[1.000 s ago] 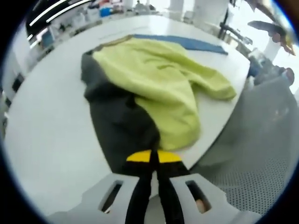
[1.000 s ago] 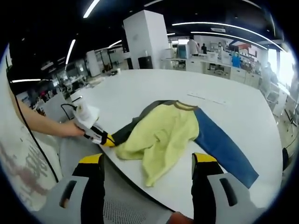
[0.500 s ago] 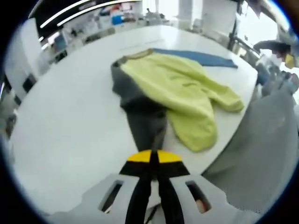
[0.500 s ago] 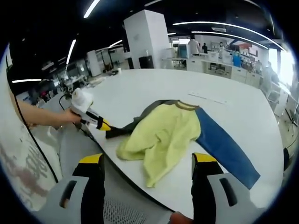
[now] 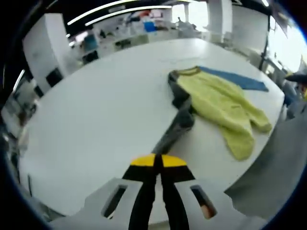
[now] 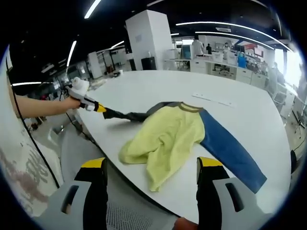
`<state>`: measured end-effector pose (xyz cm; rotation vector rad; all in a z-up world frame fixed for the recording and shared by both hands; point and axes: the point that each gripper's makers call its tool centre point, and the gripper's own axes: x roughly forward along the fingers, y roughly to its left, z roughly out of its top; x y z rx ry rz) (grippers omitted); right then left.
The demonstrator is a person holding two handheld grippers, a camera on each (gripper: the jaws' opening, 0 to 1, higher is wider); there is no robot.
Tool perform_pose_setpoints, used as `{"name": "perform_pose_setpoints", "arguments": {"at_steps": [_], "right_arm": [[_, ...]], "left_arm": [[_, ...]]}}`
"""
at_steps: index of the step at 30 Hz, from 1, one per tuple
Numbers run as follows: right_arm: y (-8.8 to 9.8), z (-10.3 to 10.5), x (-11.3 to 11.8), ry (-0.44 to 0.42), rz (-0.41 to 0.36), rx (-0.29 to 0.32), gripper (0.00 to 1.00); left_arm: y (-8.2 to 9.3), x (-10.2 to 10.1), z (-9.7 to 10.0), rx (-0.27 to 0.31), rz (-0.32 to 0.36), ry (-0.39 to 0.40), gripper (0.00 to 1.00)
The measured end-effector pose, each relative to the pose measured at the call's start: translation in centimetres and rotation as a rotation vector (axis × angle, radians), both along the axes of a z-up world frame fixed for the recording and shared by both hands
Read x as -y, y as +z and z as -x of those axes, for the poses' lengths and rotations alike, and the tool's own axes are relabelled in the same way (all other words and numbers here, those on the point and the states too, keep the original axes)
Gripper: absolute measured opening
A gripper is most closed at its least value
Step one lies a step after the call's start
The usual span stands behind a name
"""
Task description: Fold the garment on the visible template until the final outline fits inside the template.
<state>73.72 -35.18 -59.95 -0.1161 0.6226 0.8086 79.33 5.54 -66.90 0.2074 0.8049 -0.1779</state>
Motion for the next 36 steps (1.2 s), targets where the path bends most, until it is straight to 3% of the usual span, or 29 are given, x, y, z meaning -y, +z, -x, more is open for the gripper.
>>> {"name": "perform_pose_setpoints", "arguments": {"at_steps": [3, 14, 21, 24, 27, 33, 36], "right_arm": [[-0.1, 0.0, 0.0, -0.005, 0.002, -0.004, 0.76], [-0.4, 0.0, -0.5, -0.013, 0.005, -0.019, 0.76], [-0.3, -0.3, -0.7, -0.019, 0.006, -0.022, 0.76], [-0.4, -0.4, -0.8, -0.020, 0.008, -0.023, 0.76], [-0.6, -0.4, -0.9, -0.018, 0.009, -0.027, 0.76], [-0.7, -0.3, -1.4, -0.009, 0.008, -0.032, 0.75], [-0.7, -0.2, -1.5, -0.003, 0.009, -0.036, 0.75]], "left_arm": [[1.2, -1.9, -0.4, 0.022, -0.004, 0.041, 0.00], [3.9, -8.0, -2.6, 0.049, -0.122, 0.078, 0.00], [4.1, -9.6, -3.6, 0.051, -0.168, 0.066, 0.00], [4.9, -10.5, -3.8, 0.059, -0.247, 0.026, 0.00], [5.5, -10.8, -4.1, 0.079, -0.267, 0.002, 0.00], [4.1, -10.7, -3.2, 0.073, -0.263, -0.026, 0.00], [1.9, -10.7, -2.1, 0.038, -0.257, -0.040, 0.00]]}}
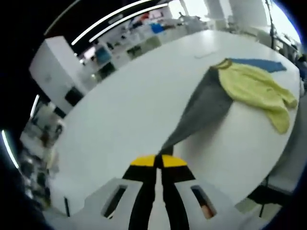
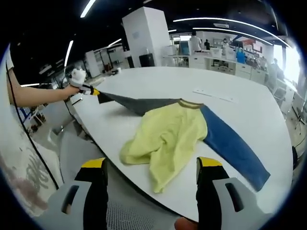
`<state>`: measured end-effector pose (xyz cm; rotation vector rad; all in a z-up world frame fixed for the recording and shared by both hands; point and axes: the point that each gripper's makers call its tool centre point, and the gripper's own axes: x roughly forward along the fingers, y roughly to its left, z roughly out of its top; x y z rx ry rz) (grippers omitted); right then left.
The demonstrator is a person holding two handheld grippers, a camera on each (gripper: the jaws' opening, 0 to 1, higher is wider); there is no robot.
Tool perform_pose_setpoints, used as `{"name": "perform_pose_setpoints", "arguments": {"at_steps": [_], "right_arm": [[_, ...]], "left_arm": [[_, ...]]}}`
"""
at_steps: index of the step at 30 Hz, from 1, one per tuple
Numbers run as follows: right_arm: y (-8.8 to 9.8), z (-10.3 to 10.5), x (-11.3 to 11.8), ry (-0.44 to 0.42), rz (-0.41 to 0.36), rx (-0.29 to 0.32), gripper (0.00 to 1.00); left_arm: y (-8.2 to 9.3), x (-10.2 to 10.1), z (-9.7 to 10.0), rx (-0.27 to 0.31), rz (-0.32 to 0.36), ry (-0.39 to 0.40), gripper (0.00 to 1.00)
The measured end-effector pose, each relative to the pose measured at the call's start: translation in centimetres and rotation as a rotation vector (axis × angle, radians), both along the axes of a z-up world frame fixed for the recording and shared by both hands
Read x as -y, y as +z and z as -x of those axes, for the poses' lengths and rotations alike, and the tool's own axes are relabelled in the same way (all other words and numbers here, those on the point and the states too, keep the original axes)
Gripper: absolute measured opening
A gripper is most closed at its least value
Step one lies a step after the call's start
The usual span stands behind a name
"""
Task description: Fold the garment on the visible template until the final outline fits inside the template.
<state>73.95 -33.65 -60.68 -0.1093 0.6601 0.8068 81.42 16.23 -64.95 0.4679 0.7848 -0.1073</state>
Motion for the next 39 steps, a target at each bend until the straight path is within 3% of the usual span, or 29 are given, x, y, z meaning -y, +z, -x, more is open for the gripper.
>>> {"name": "perform_pose_setpoints", "arguments": {"at_steps": [7, 13, 17, 19, 20, 21, 22, 23, 24, 26, 29, 32, 34, 39], "right_arm": [[0.0, -0.1, 0.4, 0.006, 0.017, -0.002, 0.75], [-0.1, -0.3, 0.1, 0.017, 0.023, -0.004, 0.75], [0.0, -0.4, -0.2, 0.018, 0.018, -0.003, 0.75], [-0.2, -0.2, -0.3, 0.017, 0.021, -0.008, 0.75], [-0.3, -0.1, -0.2, 0.016, 0.023, -0.010, 0.75], [-0.4, 0.0, -0.2, 0.015, 0.025, -0.015, 0.75], [-0.5, 0.1, -0.1, 0.013, 0.027, -0.019, 0.75], [-0.6, 0.2, -0.1, 0.011, 0.028, -0.022, 0.75], [-0.7, 0.3, 0.0, 0.010, 0.030, -0.024, 0.75], [-0.8, 0.3, 0.0, 0.008, 0.031, -0.030, 0.75], [-0.7, 0.2, 0.0, 0.007, 0.034, -0.029, 0.75], [-0.6, 0.0, -0.1, 0.010, 0.035, -0.026, 0.75], [-0.5, -0.1, -0.1, 0.014, 0.037, -0.025, 0.75], [-0.6, -0.2, -0.1, 0.016, 0.041, -0.026, 0.75]], "left_arm": [[-3.3, 1.6, 2.2, -0.067, 0.039, -0.014, 0.00], [-4.5, 1.8, 2.7, -0.100, 0.079, -0.005, 0.00], [-2.7, -0.5, 1.1, -0.042, 0.097, 0.059, 0.00], [-0.5, -1.2, -0.4, 0.036, 0.084, 0.069, 0.00], [1.2, -1.0, -1.3, 0.095, 0.049, 0.031, 0.00], [1.8, -0.9, -1.6, 0.113, 0.031, 0.018, 0.00], [2.9, -0.3, -2.1, 0.152, -0.047, -0.053, 0.00], [2.8, -0.1, -1.9, 0.147, -0.083, -0.077, 0.00], [2.5, 0.3, -1.9, 0.148, -0.096, -0.106, 0.00], [0.6, 1.1, -1.2, 0.117, -0.055, -0.108, 0.00], [-3.4, 2.3, 0.7, 0.007, -0.032, -0.142, 0.00], [-6.0, 3.0, 2.2, -0.066, -0.024, -0.160, 0.00], [-7.0, 3.1, 2.8, -0.088, -0.013, -0.157, 0.00], [-7.4, 3.6, 3.2, -0.103, 0.006, -0.154, 0.00]]}}
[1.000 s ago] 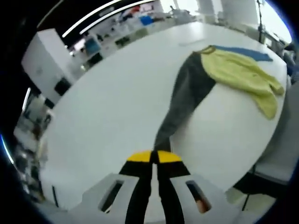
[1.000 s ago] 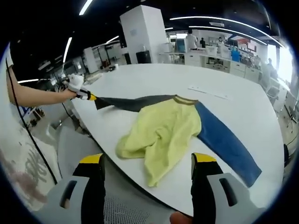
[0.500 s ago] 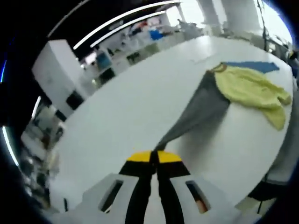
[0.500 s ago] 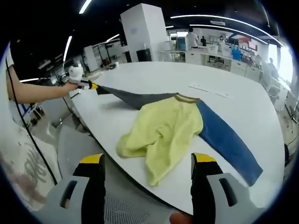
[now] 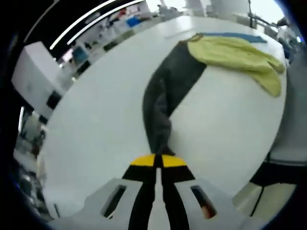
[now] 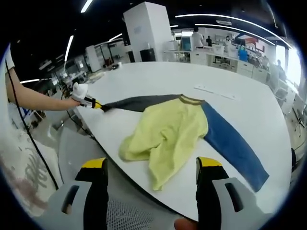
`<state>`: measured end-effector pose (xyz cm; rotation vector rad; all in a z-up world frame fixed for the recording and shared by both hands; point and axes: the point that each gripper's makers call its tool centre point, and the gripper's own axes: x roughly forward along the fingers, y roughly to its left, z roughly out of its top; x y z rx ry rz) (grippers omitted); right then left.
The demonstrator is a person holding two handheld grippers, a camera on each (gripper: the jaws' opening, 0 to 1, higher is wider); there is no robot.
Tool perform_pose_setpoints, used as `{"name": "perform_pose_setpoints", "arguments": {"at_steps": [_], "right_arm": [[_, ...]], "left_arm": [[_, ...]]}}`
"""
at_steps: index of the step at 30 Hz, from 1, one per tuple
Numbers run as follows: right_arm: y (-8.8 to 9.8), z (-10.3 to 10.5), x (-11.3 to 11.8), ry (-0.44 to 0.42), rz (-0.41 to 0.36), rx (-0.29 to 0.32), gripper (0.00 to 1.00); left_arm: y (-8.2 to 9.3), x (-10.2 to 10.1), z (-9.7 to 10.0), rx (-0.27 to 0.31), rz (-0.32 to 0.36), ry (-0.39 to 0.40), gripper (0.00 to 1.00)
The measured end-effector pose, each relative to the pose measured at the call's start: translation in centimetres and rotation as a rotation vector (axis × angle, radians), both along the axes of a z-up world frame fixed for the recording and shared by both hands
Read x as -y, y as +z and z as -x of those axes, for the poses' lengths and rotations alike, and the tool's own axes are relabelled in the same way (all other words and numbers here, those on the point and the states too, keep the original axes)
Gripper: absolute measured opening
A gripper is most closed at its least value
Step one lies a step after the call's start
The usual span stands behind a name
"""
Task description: Fold the garment on the visible template until the final outline fits inside the template.
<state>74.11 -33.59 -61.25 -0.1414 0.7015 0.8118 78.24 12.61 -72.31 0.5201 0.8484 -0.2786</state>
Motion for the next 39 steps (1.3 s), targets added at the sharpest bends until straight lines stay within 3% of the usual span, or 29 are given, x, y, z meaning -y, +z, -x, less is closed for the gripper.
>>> {"name": "perform_pose_setpoints", "arguments": {"at_steps": [18, 27, 30, 35, 39], "right_arm": [[-0.3, 0.2, -0.2, -0.004, -0.010, -0.003, 0.75], [-0.3, 0.3, -0.4, 0.004, -0.014, -0.002, 0.75], [-0.4, 0.3, -0.5, 0.010, -0.015, -0.001, 0.75], [-0.3, 0.3, -0.9, 0.021, -0.022, 0.002, 0.75], [-0.4, 0.4, -1.0, 0.027, -0.023, 0.003, 0.75]], "left_arm": [[-2.4, -0.8, 0.7, -0.094, 0.007, 0.029, 0.00], [-2.4, -1.7, 2.3, -0.111, 0.006, 0.077, 0.08], [-2.1, -2.1, 2.8, -0.105, 0.005, 0.104, 0.12], [-1.5, -3.7, 2.9, -0.064, 0.003, 0.207, 0.32], [-0.8, -4.1, 2.7, -0.027, 0.029, 0.245, 0.42]]}}
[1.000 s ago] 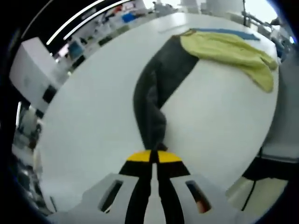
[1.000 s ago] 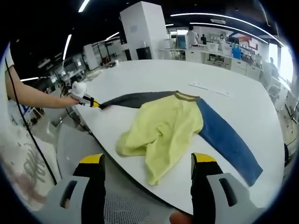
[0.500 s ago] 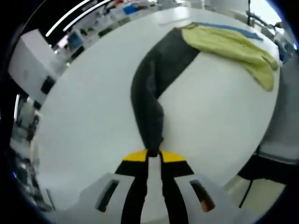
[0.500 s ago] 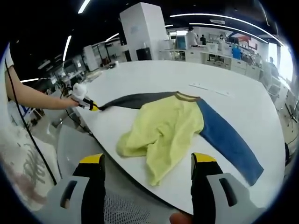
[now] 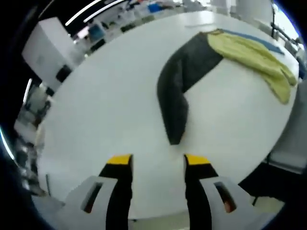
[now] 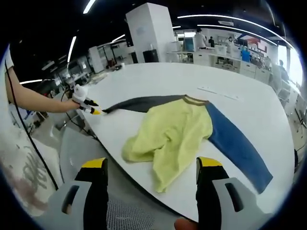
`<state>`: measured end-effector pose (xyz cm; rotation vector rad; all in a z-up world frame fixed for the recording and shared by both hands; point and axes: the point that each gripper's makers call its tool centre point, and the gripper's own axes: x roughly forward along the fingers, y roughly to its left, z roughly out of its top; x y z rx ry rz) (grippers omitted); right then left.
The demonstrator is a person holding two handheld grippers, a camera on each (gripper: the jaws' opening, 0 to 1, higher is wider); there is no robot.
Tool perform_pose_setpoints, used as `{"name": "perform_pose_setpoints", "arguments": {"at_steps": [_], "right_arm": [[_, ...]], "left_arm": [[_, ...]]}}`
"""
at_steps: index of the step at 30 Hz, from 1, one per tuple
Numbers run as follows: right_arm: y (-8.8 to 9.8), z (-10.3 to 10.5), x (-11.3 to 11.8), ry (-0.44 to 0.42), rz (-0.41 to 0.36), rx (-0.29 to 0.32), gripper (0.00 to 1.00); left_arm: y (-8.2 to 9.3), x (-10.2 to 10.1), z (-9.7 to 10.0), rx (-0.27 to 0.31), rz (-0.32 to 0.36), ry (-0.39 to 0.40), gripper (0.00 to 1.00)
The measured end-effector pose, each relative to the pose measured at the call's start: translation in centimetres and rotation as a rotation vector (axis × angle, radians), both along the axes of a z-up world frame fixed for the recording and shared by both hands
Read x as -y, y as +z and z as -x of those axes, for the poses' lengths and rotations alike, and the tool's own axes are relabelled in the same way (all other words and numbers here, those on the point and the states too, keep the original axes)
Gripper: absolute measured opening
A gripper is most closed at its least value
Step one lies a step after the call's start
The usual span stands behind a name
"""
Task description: Fold the garment on the visible template until the final outline fits inside the template.
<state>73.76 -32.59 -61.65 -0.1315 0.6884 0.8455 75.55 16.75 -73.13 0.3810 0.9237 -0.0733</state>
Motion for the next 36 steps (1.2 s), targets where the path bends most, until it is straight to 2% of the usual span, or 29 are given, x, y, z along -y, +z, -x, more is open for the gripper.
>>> {"name": "perform_pose_setpoints", "arguments": {"at_steps": [5, 8, 11, 13, 16, 20, 23, 25, 27, 30, 32, 34, 35, 36], "right_arm": [[-0.1, 0.0, 0.0, 0.002, -0.003, 0.000, 0.75], [-0.2, 0.0, 0.0, 0.005, -0.002, -0.001, 0.75], [-0.2, 0.0, -0.1, 0.006, -0.002, -0.001, 0.75], [-0.2, 0.0, -0.1, 0.009, -0.002, -0.001, 0.75], [-0.3, 0.0, -0.2, 0.014, -0.001, -0.002, 0.75], [-0.3, 0.0, -0.1, 0.011, -0.003, -0.001, 0.75], [-0.4, 0.0, -0.1, 0.008, -0.003, -0.001, 0.75], [-0.4, 0.0, 0.0, 0.007, -0.004, -0.001, 0.75], [-0.4, 0.1, 0.0, 0.006, -0.004, -0.002, 0.75], [-0.5, 0.1, 0.1, 0.002, -0.004, -0.003, 0.75], [-0.6, 0.1, 0.1, 0.001, -0.004, -0.004, 0.75], [-0.6, 0.1, 0.1, 0.000, -0.004, -0.005, 0.75], [-0.6, 0.1, 0.1, 0.000, -0.005, -0.004, 0.75], [-0.6, 0.1, 0.1, 0.001, -0.005, -0.004, 0.75]], "left_arm": [[0.5, 0.2, -0.4, 0.036, 0.042, 0.034, 0.52], [0.9, 1.4, -0.9, 0.066, 0.116, 0.055, 0.66], [1.2, 1.9, -1.3, 0.090, 0.132, 0.054, 0.78], [1.3, 2.2, -1.4, 0.089, 0.140, 0.057, 0.81], [1.7, 3.0, -1.7, 0.112, 0.198, 0.076, 0.84], [2.7, 4.0, -2.5, 0.184, 0.343, 0.154, 0.89], [3.4, 4.2, -3.0, 0.236, 0.515, 0.272, 0.88], [3.6, 4.2, -3.0, 0.255, 0.601, 0.343, 0.85], [3.6, 4.1, -2.9, 0.266, 0.673, 0.398, 0.83], [3.2, 3.9, -2.5, 0.248, 0.708, 0.435, 0.78], [2.8, 3.9, -2.3, 0.235, 0.770, 0.503, 0.76], [2.4, 3.6, -2.3, 0.225, 0.898, 0.611, 0.76], [2.2, 3.1, -2.5, 0.228, 0.915, 0.624, 0.76], [1.8, 2.4, -2.6, 0.230, 0.995, 0.700, 0.76]]}}
